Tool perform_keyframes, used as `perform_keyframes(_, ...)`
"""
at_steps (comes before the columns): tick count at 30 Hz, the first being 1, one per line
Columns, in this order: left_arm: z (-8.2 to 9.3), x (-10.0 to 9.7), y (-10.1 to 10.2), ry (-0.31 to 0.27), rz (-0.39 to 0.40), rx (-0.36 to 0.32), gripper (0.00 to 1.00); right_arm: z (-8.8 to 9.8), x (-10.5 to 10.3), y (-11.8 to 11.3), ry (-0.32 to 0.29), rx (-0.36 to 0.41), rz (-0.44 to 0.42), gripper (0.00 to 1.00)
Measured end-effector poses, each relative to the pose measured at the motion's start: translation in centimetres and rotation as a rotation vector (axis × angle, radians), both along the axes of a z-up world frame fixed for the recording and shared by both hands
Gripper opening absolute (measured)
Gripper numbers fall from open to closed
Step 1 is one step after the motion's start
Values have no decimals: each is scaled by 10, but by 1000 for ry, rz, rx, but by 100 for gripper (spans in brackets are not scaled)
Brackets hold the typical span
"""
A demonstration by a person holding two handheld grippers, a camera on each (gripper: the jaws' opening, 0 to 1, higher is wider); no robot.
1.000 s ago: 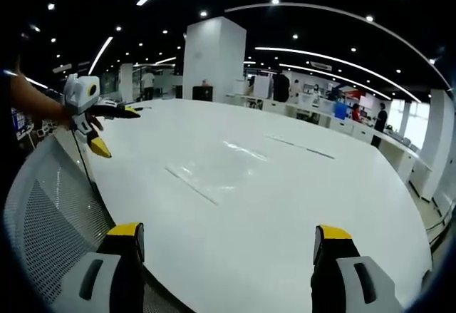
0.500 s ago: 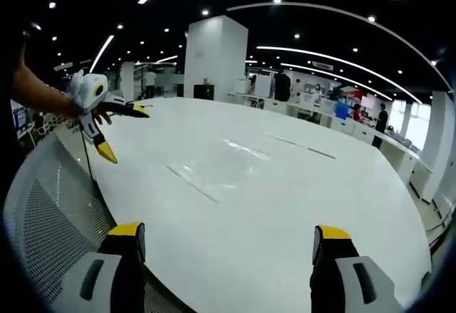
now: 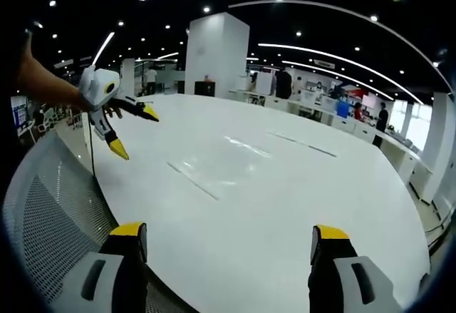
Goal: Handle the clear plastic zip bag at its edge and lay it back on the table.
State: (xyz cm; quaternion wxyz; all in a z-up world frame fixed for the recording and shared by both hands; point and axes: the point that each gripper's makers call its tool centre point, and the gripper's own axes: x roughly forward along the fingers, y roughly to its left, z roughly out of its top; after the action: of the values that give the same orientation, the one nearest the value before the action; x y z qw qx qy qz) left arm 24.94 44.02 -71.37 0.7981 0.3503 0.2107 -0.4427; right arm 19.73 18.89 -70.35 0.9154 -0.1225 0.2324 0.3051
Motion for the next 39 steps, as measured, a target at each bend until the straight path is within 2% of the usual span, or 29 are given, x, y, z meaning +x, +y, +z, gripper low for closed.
perform_keyframes(25, -16, 12, -16, 34, -142, 139, 42, -1, -1, 1, 16, 3, 0, 95)
perform_keyframes(29, -21, 15, -18, 32, -172, 169, 39, -2, -1, 1, 15, 2, -2, 94)
perform_keyframes(39, -27, 26, -21, 38, -191, 196, 34, -3, 0, -2, 21, -2, -9, 93)
